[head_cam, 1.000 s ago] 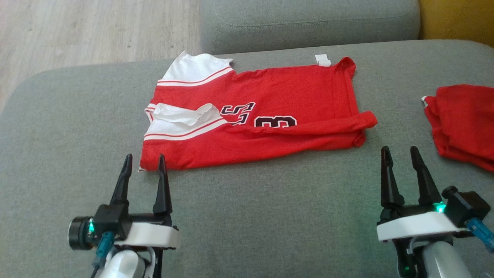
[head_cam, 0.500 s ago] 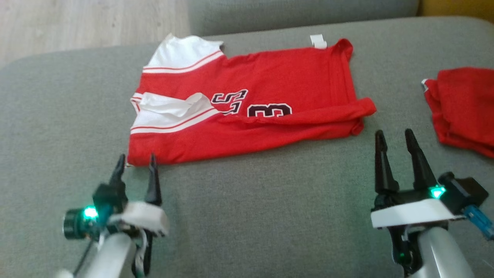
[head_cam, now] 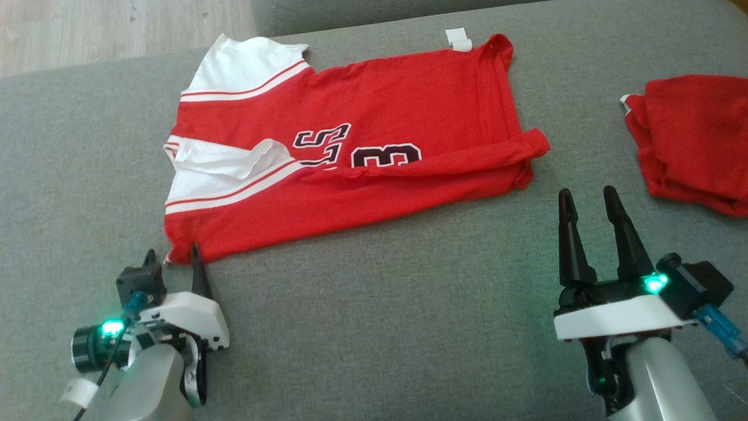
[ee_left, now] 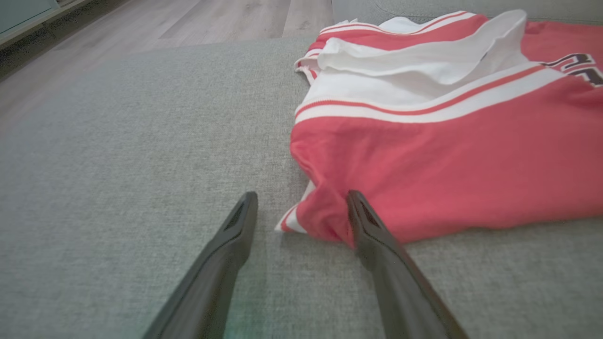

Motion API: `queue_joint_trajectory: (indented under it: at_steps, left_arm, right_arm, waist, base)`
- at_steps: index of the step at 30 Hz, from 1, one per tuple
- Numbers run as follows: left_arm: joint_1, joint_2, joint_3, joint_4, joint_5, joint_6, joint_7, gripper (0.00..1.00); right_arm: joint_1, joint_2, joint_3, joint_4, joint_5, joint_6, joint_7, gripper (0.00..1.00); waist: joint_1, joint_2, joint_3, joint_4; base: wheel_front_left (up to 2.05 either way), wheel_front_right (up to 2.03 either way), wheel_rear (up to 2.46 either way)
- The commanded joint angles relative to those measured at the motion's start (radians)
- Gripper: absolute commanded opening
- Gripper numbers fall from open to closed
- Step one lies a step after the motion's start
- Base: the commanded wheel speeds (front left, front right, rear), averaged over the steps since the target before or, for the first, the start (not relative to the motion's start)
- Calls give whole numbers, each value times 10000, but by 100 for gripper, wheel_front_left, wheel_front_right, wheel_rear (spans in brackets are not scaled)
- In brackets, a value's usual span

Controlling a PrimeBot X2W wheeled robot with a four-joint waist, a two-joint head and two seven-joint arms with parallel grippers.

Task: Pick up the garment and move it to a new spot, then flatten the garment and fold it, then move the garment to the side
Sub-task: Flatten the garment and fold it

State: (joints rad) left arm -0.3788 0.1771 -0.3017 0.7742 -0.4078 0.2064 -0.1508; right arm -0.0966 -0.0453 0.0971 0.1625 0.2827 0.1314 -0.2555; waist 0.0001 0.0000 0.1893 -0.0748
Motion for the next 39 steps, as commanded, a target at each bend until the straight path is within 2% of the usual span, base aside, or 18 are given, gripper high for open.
queue_joint_trajectory:
  at_steps: [1, 6, 7, 8, 13, 17, 25, 28, 31, 39]
  left_arm:
    - [-421, 177, 379, 81, -116, 76, 18, 100]
    - [-560, 75, 319, 657, -332, -208, 386, 100]
    - [-604, 53, 303, 734, -381, -291, 481, 52]
    - [-656, 34, 276, 780, -410, -372, 537, 0]
    - [-833, -34, 189, 751, -453, -593, 406, 0]
    - [-1014, -118, 59, 394, -383, -770, -80, 0]
    - [-1237, -314, -353, -977, -35, -1008, -801, 0]
    - [-1242, -360, -616, -1549, 187, -1016, -879, 0]
    - [-1220, -398, -767, -1800, 233, -1046, -826, 0]
    - [-1167, -383, -983, -2148, 269, -1014, -619, 0]
  right_arm:
    - [-402, -49, 291, -356, 91, -7, -62, 100]
    - [-439, -49, 383, -339, 163, -7, -62, 100]
    - [-448, -49, 402, -325, 165, -7, -62, 100]
    - [-453, -49, 417, -268, 175, -7, -62, 100]
    - [-653, -49, 598, 551, -16, -7, 124, 100]
    - [-1367, -49, 213, 1557, -269, -7, 905, 100]
    - [-3138, -49, -563, 4470, -170, -7, 2585, 100]
    - [-3958, -49, -1192, 5828, -456, -7, 2617, 100]
    - [-4549, -49, -1506, 6663, -520, -7, 2587, 100]
    - [-5691, -49, -1438, 8342, -607, -7, 2497, 100]
  waist:
    - [-1, 0, -16, -10]
    - [-1, 0, -27, -33]
    - [-1, 0, -20, -30]
    - [-1, 0, -12, -24]
    - [-1, 0, -36, 66]
    - [-1, 0, -81, 318]
    - [-1, 0, 28, 1004]
    - [-1, 0, 123, 1262]
    - [-1, 0, 196, 1401]
    - [-1, 0, 303, 1561]
  base:
    - [0, 0, 0]
    - [0, 0, 0]
    - [0, 0, 0]
    - [0, 0, 0]
    - [0, 0, 0]
    - [0, 0, 0]
    - [0, 0, 0]
    - [0, 0, 0]
    - [0, 0, 0]
    - [0, 0, 0]
